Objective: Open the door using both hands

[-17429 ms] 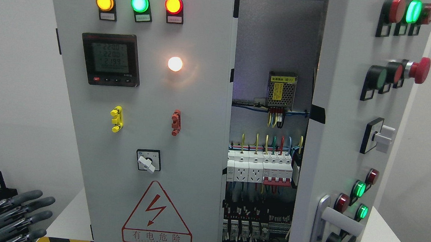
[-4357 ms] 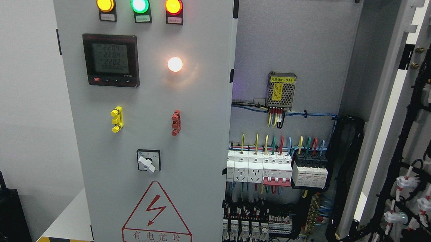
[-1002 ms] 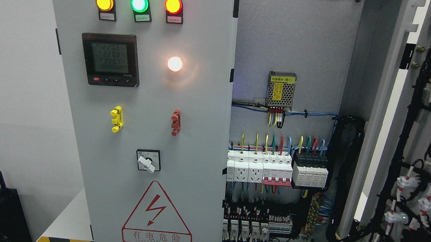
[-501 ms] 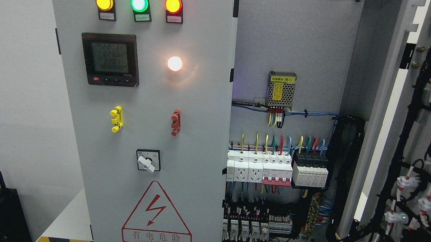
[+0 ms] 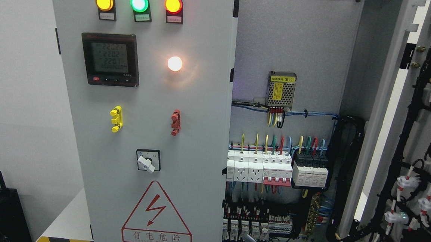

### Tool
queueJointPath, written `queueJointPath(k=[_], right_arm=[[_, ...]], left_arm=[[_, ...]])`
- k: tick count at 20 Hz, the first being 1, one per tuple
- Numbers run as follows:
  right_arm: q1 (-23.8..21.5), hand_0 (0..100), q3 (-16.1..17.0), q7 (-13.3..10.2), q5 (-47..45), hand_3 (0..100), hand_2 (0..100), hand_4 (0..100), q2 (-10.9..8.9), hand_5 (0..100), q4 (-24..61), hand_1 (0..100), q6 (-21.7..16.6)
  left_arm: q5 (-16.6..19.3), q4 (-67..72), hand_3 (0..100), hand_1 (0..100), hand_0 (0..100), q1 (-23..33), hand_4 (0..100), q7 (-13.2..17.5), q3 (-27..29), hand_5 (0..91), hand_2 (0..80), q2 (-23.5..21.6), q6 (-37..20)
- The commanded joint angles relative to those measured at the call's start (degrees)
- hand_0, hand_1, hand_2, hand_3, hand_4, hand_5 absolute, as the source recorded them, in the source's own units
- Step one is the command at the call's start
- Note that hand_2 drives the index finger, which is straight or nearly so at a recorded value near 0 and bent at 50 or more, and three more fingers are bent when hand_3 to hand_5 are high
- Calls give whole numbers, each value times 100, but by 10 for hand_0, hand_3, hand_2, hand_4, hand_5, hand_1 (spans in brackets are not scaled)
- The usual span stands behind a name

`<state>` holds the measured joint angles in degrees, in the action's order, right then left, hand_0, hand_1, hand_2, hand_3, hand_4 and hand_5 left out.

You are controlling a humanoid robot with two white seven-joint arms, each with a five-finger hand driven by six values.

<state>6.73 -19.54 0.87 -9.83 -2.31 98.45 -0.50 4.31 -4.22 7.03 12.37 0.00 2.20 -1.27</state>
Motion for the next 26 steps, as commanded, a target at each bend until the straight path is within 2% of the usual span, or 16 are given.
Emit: queueJointPath(k=[1,4,9,13,26], right_arm=[[381,0,3,0,-2,0,0,0,90,0,-511,0,23],[592,0,29,9,-19,0,0,0,91,0,-581,0,190],[864,0,38,9,-37,0,0,0,82,0,-906,0,217],[1145,0,38,9,-695,0,0,0,73,0,-1179,0,401],[1506,0,11,27,-740,0,0,0,3,0,-1425,0,419]], left_arm=[[0,0,0,0,0,0,31,2,35,0,0,0,4],[0,0,0,0,0,0,31,2,35,0,0,0,4],[0,0,0,0,0,0,31,2,35,0,0,0,4],[0,0,0,0,0,0,30,2,35,0,0,0,4],[0,0,0,0,0,0,30,2,35,0,0,0,4]])
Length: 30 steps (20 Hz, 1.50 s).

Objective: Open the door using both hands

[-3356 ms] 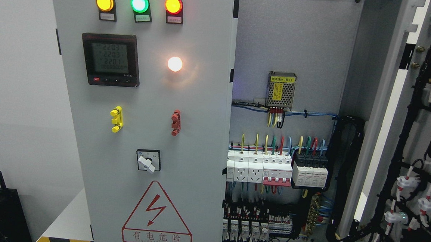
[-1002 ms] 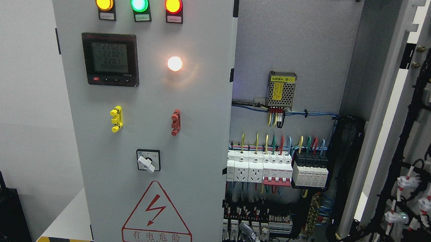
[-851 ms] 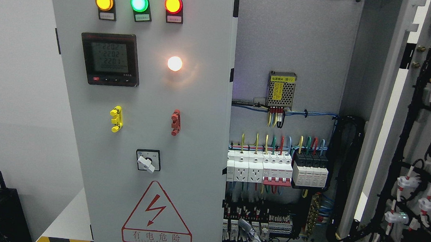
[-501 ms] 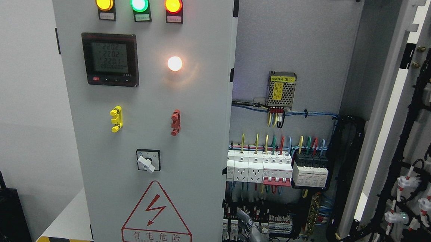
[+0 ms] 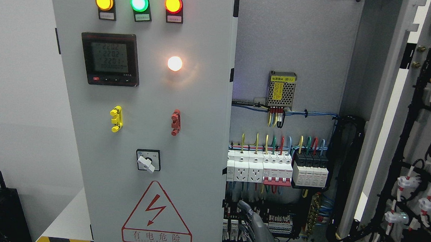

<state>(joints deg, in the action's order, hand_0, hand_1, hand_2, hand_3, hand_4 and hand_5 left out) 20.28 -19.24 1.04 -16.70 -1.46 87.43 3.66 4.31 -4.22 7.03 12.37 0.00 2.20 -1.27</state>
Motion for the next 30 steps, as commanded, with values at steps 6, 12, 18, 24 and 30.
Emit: queueJointPath(k=[6,12,18,24,30], right_arm=[[310,0,-62,265,-53,0,0,0,-100,0,-376,0,3],[485,0,-45,274,-53,0,0,0,-100,0,-683,0,-6],[600,0,-71,274,-281,0,0,0,-100,0,-683,0,-6],[617,0,-80,335,-343,0,0,0,-117,0,-648,0,-6],[670,0,-97,344,-422,0,0,0,-196,0,-657,0,3]], left_arm=[[0,0,0,0,0,0,31,2,35,0,0,0,4],[0,0,0,0,0,0,31,2,35,0,0,0,4],[0,0,0,0,0,0,30,2,35,0,0,0,4],[0,0,0,0,0,0,30,2,35,0,0,0,4],[0,0,0,0,0,0,31,2,35,0,0,0,4]])
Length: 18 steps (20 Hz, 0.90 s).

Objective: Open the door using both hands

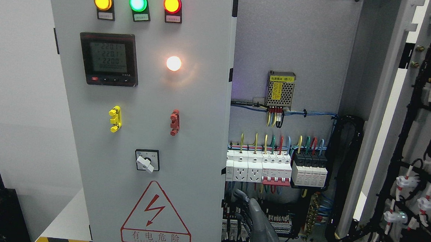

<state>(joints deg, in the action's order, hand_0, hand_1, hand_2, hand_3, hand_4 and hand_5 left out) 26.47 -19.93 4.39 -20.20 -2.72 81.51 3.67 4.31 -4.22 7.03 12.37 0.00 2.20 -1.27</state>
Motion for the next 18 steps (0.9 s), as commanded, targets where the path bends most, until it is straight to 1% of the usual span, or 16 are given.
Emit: queueJointPath(k=[1,6,9,13,18], right_arm=[[60,0,-29,9,-72,0,0,0,-71,0,-65,0,2],[77,0,-55,9,-80,0,0,0,-71,0,-30,0,2],[42,0,-196,9,-80,0,0,0,-71,0,40,0,-7],[25,0,-249,9,-72,0,0,0,-62,0,119,0,2],[-11,0,-345,18,-80,0,0,0,-106,0,260,0,-7]], left_arm=[[0,0,0,0,0,0,31,2,35,0,0,0,4],[0,0,0,0,0,0,31,2,35,0,0,0,4],[0,0,0,0,0,0,31,2,35,0,0,0,4],[0,0,0,0,0,0,31,2,35,0,0,0,4],[0,0,0,0,0,0,31,2,35,0,0,0,4]])
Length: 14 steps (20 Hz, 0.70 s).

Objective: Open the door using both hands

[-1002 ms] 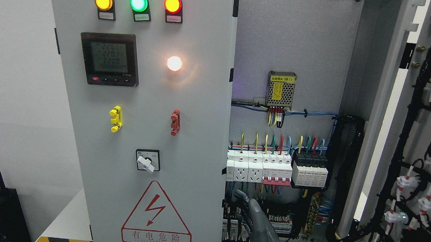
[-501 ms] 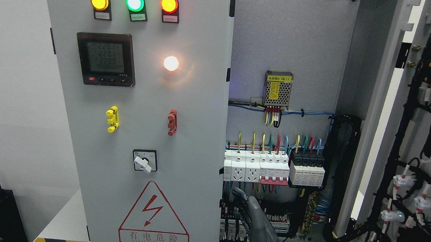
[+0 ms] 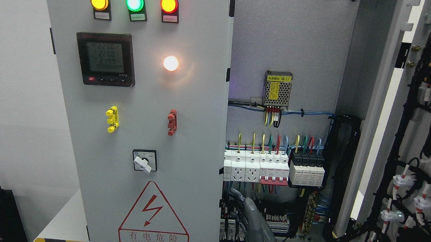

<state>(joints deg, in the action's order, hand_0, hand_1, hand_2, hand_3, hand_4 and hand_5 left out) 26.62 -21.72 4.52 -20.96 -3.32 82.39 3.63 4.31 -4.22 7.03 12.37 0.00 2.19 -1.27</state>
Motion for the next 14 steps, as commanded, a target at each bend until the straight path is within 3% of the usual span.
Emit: queueJointPath(k=[1,3,6,14], right_arm=[[-17,0,-166,5,-5,0,0,0,-55,0,172,0,6],[-17,0,-166,5,-5,0,0,0,-55,0,172,0,6],[-8,0,-166,198,-5,0,0,0,-55,0,172,0,6],[97,0,-157,207,-198,0,0,0,-73,0,128,0,58]], left_arm=[[0,0,0,0,0,0,31,2,35,0,0,0,4],[0,0,0,0,0,0,31,2,35,0,0,0,4],[0,0,0,0,0,0,30,2,35,0,0,-8,4],[0,0,0,0,0,0,32,2,35,0,0,0,4]])
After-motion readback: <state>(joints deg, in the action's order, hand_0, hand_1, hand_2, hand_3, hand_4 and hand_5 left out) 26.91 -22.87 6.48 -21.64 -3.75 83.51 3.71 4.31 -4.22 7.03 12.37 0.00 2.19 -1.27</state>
